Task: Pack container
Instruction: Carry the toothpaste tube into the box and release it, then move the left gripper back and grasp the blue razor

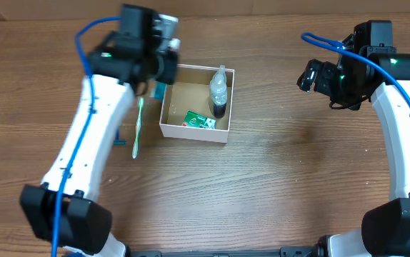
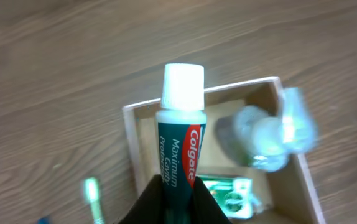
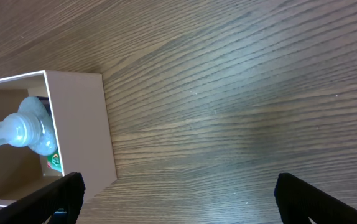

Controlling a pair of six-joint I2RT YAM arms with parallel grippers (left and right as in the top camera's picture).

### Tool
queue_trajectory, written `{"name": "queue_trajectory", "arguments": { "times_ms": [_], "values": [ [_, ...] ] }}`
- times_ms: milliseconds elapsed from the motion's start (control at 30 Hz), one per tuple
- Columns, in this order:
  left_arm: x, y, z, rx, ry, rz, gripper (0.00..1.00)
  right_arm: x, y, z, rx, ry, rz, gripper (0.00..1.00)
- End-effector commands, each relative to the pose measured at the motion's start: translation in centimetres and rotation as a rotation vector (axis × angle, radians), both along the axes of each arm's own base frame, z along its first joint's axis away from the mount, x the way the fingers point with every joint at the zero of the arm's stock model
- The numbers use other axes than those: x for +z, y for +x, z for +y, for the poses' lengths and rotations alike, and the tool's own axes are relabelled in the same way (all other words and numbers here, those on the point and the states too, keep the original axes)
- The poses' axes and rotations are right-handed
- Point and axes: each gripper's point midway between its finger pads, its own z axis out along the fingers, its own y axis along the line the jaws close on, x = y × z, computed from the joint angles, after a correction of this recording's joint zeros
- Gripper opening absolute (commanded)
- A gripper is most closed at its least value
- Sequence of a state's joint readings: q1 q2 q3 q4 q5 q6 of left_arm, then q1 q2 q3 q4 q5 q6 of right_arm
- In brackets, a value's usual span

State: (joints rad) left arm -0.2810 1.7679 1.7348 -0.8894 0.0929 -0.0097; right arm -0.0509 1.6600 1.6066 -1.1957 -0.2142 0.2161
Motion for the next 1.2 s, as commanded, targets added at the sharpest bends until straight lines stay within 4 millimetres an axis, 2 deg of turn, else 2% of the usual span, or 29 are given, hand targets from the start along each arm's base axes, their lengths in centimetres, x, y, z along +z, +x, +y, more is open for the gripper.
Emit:
{"name": "queue_trajectory", "arguments": {
  "times_ms": [0,133,167,200,267,333,400,433,533,567,633,667,767,833,900,967,1000,1100,1167],
  "values": [
    [-4.6,0.9,-2.0,0.048,0.025,0.08,0.12,0.5,0.4,0.2,0.0,0.009,-0.018,1.0],
    [-10.1,0.9,-2.6,0.059,0.06,0.205,0.07,0.5,0.4,0.2,0.0,0.009,-0.018,1.0],
    [-11.0,0.8,-2.5,0.059,0.068,0.227,0.1,0.5,0.4,0.2,0.0,0.009,-0.017,1.0],
    [-11.8,0.6,-2.5,0.059,0.078,0.251,0.15,0.5,0.4,0.2,0.0,0.009,-0.017,1.0],
    [-12.2,0.5,-2.4,0.06,0.083,0.264,0.47,0.5,0.4,0.2,0.0,0.009,-0.018,1.0],
    [-11.1,0.3,-2.5,0.029,0.084,0.244,0.64,0.5,0.4,0.2,0.0,0.009,-0.017,1.0],
    [-8.6,-0.2,-2.2,-0.011,0.098,0.207,0.73,0.5,0.4,0.2,0.0,0.009,-0.018,1.0],
    [-7.4,-0.5,-1.9,-0.021,0.109,0.189,0.73,0.5,0.4,0.2,0.0,0.009,-0.017,1.0],
    [-3.4,-1.7,1.0,0.034,0.204,0.118,0.8,0.5,0.4,0.2,0.0,0.009,-0.018,1.0],
    [-2.7,-2.1,2.0,0.058,0.23,0.111,0.82,0.5,0.4,0.2,0.0,0.009,-0.018,1.0],
    [-2.2,-3.0,4.2,0.123,0.234,0.142,0.93,0.5,0.4,0.2,0.0,0.009,-0.017,1.0],
    [-2.6,-3.3,5.5,0.176,0.217,0.18,0.92,0.5,0.4,0.2,0.0,0.009,-0.018,1.0],
    [-5.4,-4.3,9.4,0.318,0.173,0.311,0.88,0.5,0.4,0.2,0.0,0.009,-0.018,1.0],
    [-8.1,-5.0,12.1,0.409,0.14,0.398,0.88,0.5,0.4,0.2,0.0,0.009,-0.018,1.0],
    [-11.7,-5.9,14.3,0.485,0.068,0.488,0.87,0.5,0.4,0.2,0.0,0.009,-0.018,1.0],
    [-14.8,-6.5,15.2,0.518,-0.006,0.55,0.86,0.5,0.4,0.2,0.0,0.009,-0.018,1.0],
    [-15.6,-6.8,15.6,0.529,-0.018,0.568,0.86,0.5,0.4,0.2,0.0,0.009,-0.018,1.0],
    [-18.9,-7.2,17.7,0.584,0.029,0.599,0.86,0.5,0.4,0.2,0.0,0.009,-0.018,1.0],
    [-20.7,-6.7,18.1,0.592,0.039,0.609,0.85,0.5,0.4,0.2,0.0,0.009,-0.018,1.0]
  ]
}}
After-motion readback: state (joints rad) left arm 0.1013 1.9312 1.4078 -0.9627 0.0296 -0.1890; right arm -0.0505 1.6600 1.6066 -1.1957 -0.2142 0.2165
